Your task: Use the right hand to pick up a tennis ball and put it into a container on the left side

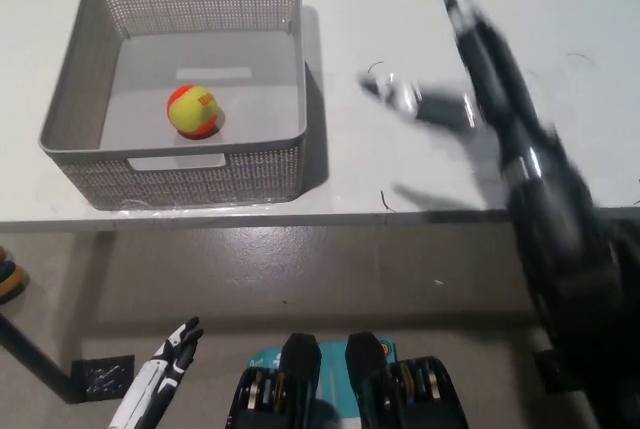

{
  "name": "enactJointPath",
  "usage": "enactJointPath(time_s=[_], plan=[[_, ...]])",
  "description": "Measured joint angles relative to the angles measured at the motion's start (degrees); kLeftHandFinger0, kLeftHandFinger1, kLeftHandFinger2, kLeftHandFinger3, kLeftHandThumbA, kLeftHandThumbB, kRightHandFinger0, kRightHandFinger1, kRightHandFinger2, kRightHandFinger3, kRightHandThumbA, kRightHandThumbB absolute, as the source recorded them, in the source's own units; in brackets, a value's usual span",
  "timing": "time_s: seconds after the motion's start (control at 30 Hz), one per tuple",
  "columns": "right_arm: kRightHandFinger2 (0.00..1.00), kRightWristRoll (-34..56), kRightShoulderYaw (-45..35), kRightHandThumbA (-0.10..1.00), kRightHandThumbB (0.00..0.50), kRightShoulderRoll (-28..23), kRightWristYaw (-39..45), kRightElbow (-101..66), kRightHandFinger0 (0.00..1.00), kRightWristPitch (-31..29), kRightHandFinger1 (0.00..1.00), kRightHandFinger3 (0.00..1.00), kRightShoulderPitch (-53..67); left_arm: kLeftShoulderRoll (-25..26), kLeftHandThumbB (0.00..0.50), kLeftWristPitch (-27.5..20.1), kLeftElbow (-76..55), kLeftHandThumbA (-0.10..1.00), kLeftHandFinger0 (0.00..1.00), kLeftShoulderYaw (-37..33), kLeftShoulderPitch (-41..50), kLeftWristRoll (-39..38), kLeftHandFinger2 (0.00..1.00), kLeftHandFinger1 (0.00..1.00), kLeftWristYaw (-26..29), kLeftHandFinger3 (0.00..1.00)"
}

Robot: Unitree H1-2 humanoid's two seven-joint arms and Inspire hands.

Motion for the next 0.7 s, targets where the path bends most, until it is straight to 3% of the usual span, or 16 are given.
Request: enactJointPath(time_s=[0.1, 0.3, 0.43, 0.53, 0.7], plan=[[1.0, 1.5, -0.35, 1.0, 0.348, 0.03, -0.32, -3.27, 1.0, -2.74, 1.0, 1.0, 8.86, 0.11, 0.392, 0.0, 0.36, 1.0, 1.0, 0.07, -0.57, -0.04, 1.0, 1.0, 0.01, 1.0], [1.0, 3.87, -0.46, 1.0, 0.322, 1.08, -1.08, -0.65, 1.0, -8.39, 1.0, 1.0, 20.12, 0.2, 0.408, -0.01, 1.04, 1.0, 1.0, 0.11, -1.15, -0.04, 1.0, 1.0, 0.01, 1.0], [1.0, 5.81, -0.57, 1.0, 0.353, 1.72, -1.46, 5.4, 1.0, -12.05, 1.0, 1.0, 24.44, 0.49, 0.39, -0.01, 1.23, 1.0, 1.0, 0.15, -1.52, -0.04, 1.0, 1.0, 0.01, 1.0], [1.0, 7.73, -1.2, 1.0, 0.324, 2.06, -1.46, 10.63, 1.0, -14.57, 1.0, 1.0, 26.32, 0.8, 0.374, -0.01, 1.36, 1.0, 1.0, 0.21, -2.17, -0.05, 1.0, 1.0, 0.0, 1.0], [1.0, 10.98, -2.57, 1.0, 0.326, 2.58, -1.43, 18.52, 1.0, -18.62, 1.0, 1.0, 27.9, 1.0, 0.353, -0.03, 1.4, 1.0, 1.0, 0.25, -3.63, -0.1, 1.0, 1.0, 0.0, 1.0]])
